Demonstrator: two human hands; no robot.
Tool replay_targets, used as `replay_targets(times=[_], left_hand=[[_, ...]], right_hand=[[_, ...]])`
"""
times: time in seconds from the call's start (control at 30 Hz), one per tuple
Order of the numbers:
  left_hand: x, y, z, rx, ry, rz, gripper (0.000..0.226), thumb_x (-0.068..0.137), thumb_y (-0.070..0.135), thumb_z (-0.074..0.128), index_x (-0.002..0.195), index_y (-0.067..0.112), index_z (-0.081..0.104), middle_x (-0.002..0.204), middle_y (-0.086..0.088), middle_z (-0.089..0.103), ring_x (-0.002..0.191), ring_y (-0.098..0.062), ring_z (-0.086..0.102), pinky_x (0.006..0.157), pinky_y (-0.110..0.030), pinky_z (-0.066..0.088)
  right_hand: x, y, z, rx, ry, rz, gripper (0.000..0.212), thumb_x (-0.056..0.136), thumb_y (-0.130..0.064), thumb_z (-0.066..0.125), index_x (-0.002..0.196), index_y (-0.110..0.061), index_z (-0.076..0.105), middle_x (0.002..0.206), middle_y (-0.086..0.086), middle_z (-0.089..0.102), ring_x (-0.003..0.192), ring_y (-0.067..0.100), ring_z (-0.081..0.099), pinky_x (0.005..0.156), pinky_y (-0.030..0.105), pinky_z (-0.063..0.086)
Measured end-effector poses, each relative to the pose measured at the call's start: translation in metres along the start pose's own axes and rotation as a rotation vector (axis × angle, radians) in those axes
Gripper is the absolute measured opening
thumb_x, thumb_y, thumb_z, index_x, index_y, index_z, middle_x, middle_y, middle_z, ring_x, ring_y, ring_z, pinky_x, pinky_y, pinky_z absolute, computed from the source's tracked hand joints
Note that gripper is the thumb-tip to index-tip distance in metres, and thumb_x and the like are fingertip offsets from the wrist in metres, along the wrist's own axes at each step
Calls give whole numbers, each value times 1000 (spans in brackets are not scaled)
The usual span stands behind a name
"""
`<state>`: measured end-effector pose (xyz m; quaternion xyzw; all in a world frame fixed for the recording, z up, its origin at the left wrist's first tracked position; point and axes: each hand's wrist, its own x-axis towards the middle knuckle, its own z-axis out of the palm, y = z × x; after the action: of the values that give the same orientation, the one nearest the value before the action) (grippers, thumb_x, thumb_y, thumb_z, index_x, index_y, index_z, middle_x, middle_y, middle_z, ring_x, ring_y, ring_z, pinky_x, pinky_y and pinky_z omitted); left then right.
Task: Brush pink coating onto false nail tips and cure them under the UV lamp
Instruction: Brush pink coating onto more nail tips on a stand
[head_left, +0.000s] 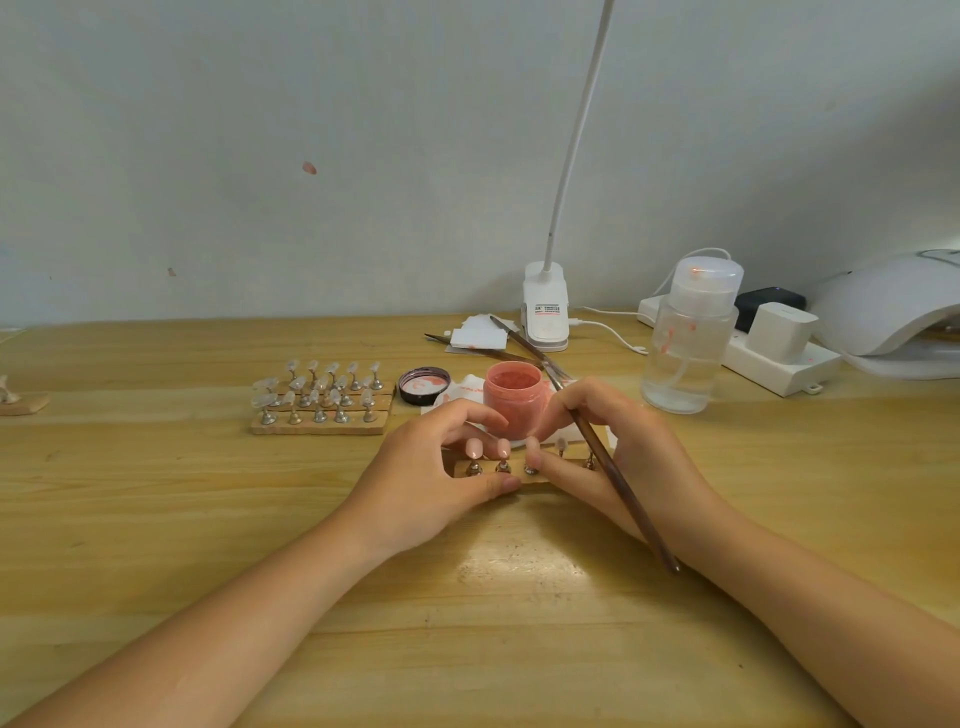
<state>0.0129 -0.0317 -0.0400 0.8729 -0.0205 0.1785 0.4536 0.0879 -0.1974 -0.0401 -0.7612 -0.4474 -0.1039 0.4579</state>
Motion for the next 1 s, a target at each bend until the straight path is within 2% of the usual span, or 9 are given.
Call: replay_targets(times=[0.13,0.2,0.37,0.5,0.73,0.8,0.93,1.0], left_hand=[[0,-1,-1,-2,-2,-3,37,66,17,80,94,30,59,83,7,68,82,9,57,70,5,32],[1,-3,-1,-3,-2,-10,37,67,17,79,96,28,60,80,7,67,81,9,58,70,4,32],[1,-5,-1,18,13,-15,37,67,17,79,94,29,58,79,8,67,81,11,57,72,5,30],[1,-5,0,26,16,-17,37,67,15,79,94,31,58,79,3,66,79,12,57,70,4,31],[0,-5,0,25,16,-16,37,67,15,79,94,29,58,71,8,63,75,12,57,68,4,32],[0,-5,0,24,19,-17,36,67,15,79,93,29,58,65,16,61,72,11,56,67,2,33],[-1,-4,1,71,31,-10,33,69,16,77,94,28,59,63,26,55,69,8,54,68,-2,36],[-2,-3,1,119,43,11,32,69,21,76,94,32,59,69,21,56,72,4,53,79,-13,41]], right_hand=[[-1,0,-3,11,-10,28,23,71,-30,73,87,-21,59,88,-14,64,92,0,59,82,16,45],[-1,1,-7,-6,10,42,26,68,-39,70,87,-24,58,90,-15,64,94,-2,57,82,10,42],[-2,8,-13,-8,-10,69,23,72,-27,74,87,-22,58,89,-13,64,95,-8,55,78,2,39],[-3,10,-11,-2,-35,43,18,75,-24,72,86,-20,58,85,-11,64,89,-1,58,79,10,43],[-3,11,-12,-17,-28,-10,19,76,-20,72,86,-24,57,85,-15,63,88,0,59,81,9,42],[-3,9,-12,-58,-26,-52,23,76,-20,74,86,-29,55,85,-17,62,88,-1,58,81,11,42],[-4,1,-9,-99,29,-118,17,74,-25,70,85,-26,57,85,-16,62,86,2,59,83,26,47],[-4,-3,-7,-85,87,-135,18,73,-24,69,86,-21,58,84,-15,62,85,3,59,83,30,49]])
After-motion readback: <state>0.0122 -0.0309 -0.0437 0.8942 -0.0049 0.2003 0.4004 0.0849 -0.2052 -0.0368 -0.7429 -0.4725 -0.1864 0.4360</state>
